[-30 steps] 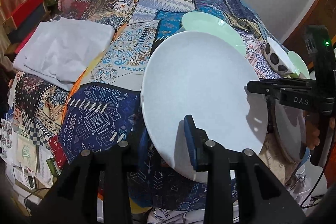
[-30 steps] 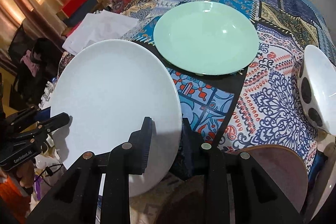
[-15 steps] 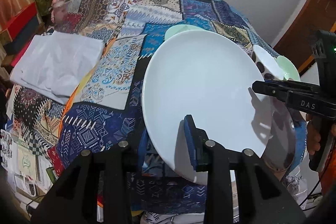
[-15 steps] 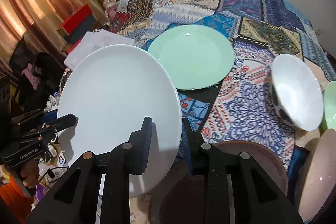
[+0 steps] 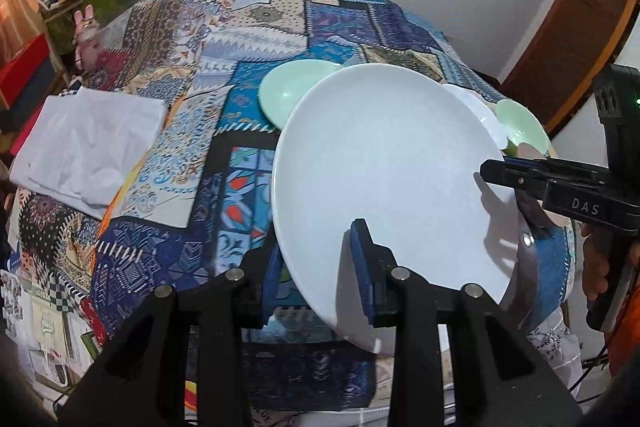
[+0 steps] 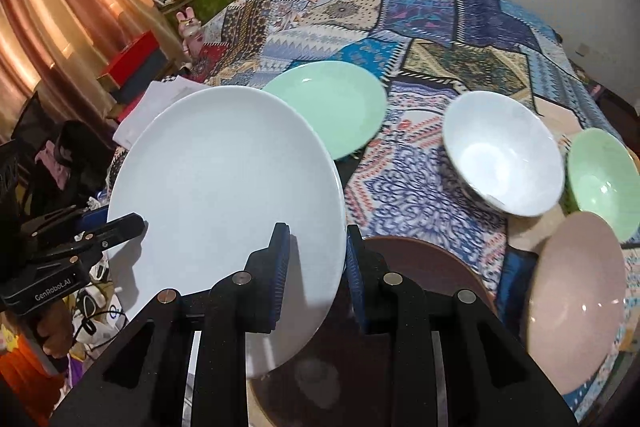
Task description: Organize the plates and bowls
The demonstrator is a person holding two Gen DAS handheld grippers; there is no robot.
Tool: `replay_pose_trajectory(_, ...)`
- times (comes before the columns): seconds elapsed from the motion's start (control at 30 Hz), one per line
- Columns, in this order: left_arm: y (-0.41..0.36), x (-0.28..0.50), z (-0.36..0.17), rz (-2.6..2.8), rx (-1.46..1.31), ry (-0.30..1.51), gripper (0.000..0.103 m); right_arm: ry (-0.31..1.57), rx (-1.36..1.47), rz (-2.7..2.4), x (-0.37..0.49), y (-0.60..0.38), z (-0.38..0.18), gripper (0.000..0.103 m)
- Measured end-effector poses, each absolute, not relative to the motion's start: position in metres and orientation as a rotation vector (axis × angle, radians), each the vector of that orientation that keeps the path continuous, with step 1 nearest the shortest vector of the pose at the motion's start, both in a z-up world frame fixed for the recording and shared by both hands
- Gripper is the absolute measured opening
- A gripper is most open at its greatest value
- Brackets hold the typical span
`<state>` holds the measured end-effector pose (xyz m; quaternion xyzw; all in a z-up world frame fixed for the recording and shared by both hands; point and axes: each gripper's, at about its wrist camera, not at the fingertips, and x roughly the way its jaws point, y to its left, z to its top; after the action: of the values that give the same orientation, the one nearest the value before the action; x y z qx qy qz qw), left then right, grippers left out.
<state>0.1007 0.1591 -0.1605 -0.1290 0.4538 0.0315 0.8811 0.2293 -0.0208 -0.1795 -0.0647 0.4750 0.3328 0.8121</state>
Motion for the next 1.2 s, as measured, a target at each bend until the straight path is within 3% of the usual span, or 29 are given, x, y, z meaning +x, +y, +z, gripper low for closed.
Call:
replay_pose_trajectory(0.6, 0.095, 0.121, -0.159, -0.052, -0.222, 0.984, 0.032, 0.989, -0.053, 0.608, 0.215, -0.095, -0.172, 0.025)
replay_pose_trajectory(1.2, 0.062, 0.138, -0.194, -0.106, -0.179, 1.090, 0.032, 1.053, 0.027, 0.550, 0.211, -0.133, -0.204, 0.025)
